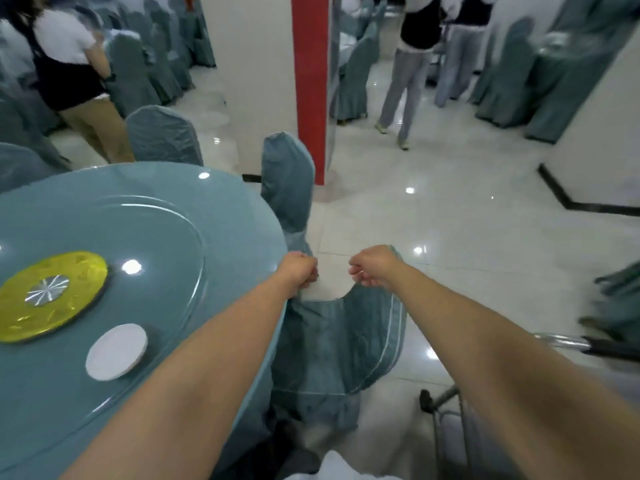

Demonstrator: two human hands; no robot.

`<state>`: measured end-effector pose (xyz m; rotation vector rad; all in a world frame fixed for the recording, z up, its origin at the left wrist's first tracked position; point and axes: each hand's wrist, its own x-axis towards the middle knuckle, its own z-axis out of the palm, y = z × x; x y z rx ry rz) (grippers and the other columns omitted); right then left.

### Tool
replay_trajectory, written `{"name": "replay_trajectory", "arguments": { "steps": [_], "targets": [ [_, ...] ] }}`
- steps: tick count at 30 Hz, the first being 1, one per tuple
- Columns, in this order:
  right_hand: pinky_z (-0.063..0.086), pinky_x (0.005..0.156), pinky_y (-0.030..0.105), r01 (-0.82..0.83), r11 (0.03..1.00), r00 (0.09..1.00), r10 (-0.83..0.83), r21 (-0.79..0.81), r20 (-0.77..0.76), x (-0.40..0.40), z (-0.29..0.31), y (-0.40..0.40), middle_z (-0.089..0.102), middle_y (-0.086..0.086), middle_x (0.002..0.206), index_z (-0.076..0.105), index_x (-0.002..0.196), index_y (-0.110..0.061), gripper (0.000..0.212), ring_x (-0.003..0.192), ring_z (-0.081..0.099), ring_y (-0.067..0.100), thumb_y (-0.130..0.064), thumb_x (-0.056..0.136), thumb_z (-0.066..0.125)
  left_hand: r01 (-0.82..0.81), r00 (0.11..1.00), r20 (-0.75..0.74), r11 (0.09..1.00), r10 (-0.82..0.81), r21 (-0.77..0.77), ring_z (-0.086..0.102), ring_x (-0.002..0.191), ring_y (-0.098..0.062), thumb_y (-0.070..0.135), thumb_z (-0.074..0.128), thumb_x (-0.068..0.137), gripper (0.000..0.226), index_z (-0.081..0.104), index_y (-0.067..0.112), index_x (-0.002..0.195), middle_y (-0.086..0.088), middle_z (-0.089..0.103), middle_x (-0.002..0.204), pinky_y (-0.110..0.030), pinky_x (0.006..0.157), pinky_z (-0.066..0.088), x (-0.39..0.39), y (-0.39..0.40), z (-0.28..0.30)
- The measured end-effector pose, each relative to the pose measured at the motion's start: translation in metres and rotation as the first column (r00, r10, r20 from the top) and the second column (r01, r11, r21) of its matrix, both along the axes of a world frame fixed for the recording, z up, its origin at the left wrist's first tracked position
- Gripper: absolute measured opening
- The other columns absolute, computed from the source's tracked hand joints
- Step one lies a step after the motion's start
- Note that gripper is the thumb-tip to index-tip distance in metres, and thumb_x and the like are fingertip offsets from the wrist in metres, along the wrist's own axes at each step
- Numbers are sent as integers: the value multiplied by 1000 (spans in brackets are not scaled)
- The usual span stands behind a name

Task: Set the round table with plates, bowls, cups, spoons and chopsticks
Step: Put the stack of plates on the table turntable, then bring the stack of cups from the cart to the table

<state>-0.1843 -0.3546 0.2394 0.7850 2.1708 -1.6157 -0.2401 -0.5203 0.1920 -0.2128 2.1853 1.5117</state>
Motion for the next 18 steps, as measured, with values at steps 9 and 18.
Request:
{"name": "replay_trajectory", "arguments": {
  "steps": [9, 18],
  "targets": [
    [43, 49, 22, 425, 903, 905, -425, 66, -12, 93, -6, 172, 65, 9, 71, 62, 84, -6, 5, 52, 54, 15, -6, 87, 58, 499, 866, -27, 866, -500, -18, 62, 64, -19, 11, 53, 91, 7, 59, 7, 91, -9, 65, 79, -27, 59, 52, 33, 194, 9],
    [44, 48, 22, 763, 620, 629, -777, 182, 8, 229, -5, 248, 68, 6, 69, 68, 82, -6, 11, 53, 55, 13, -12, 86, 59, 808, 589, -71, 589, -805, 11, 60, 63, -18, 16, 52, 89, 10, 57, 7, 89, -8, 65, 78, -27, 60, 49, 87, 326, 6]
  ]
}}
